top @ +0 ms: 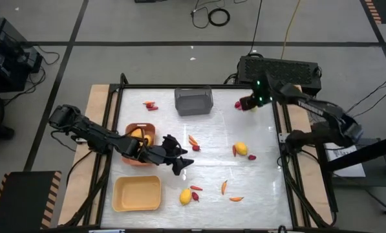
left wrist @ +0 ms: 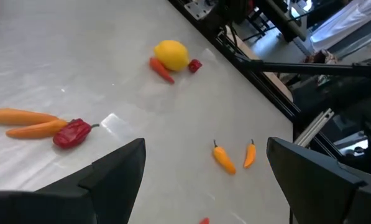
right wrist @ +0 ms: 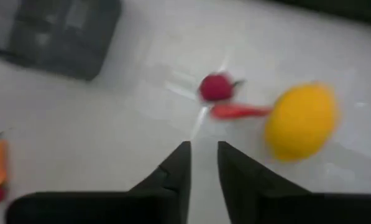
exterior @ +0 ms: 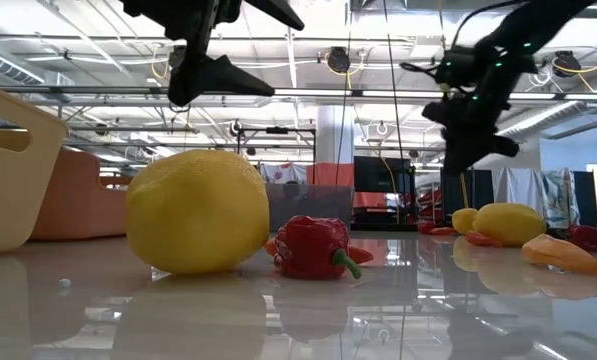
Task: Sort produce into baskets
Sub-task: Put the yellow lemon into the orange bin
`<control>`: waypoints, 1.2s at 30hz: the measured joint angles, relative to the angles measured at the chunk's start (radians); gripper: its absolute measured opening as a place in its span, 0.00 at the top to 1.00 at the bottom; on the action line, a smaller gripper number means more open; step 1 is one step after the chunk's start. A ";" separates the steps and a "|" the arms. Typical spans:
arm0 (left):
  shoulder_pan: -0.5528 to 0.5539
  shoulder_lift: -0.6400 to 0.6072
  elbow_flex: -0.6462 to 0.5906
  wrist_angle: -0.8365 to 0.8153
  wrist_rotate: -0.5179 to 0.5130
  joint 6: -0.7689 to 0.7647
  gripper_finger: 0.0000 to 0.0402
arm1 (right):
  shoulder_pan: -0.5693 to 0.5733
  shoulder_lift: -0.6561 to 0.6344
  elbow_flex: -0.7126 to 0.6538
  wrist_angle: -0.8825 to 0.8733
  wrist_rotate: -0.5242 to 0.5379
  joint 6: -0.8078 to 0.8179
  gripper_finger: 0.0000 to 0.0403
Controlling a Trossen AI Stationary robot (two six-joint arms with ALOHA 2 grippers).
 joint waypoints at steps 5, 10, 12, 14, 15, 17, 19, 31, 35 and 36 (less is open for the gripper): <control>0.000 0.000 0.000 0.000 -0.007 -0.025 0.15 | -0.044 0.148 0.154 -0.093 0.104 -0.085 0.60; 0.000 0.000 0.000 0.000 -0.007 -0.025 0.15 | -0.076 0.278 0.226 -0.158 0.128 -0.069 0.42; 0.000 0.000 0.000 0.000 -0.008 -0.025 0.15 | -0.091 0.322 0.241 -0.180 0.127 -0.070 0.35; 0.000 0.000 0.000 0.000 -0.008 -0.025 0.15 | -0.110 0.352 0.244 -0.190 0.125 -0.070 0.29; 0.000 0.000 0.000 0.000 -0.009 -0.025 0.15 | -0.120 0.365 0.245 -0.191 0.125 -0.070 0.26; 0.000 0.000 0.000 0.000 -0.011 -0.025 0.15 | -0.141 0.388 0.245 -0.201 0.125 -0.069 0.22; 0.000 0.000 0.000 -0.001 -0.011 -0.025 0.15 | -0.156 0.407 0.245 -0.219 0.125 -0.068 0.19; 0.016 0.000 0.000 -0.039 -0.013 -0.023 0.15 | -0.171 0.476 0.245 -0.227 0.119 -0.026 0.17; 0.016 0.000 0.000 -0.056 -0.013 -0.023 0.15 | -0.171 0.478 0.245 -0.220 0.118 -0.014 0.19; 0.016 0.000 0.000 -0.056 -0.013 -0.023 0.15 | -0.171 0.478 0.245 -0.220 0.117 -0.011 0.20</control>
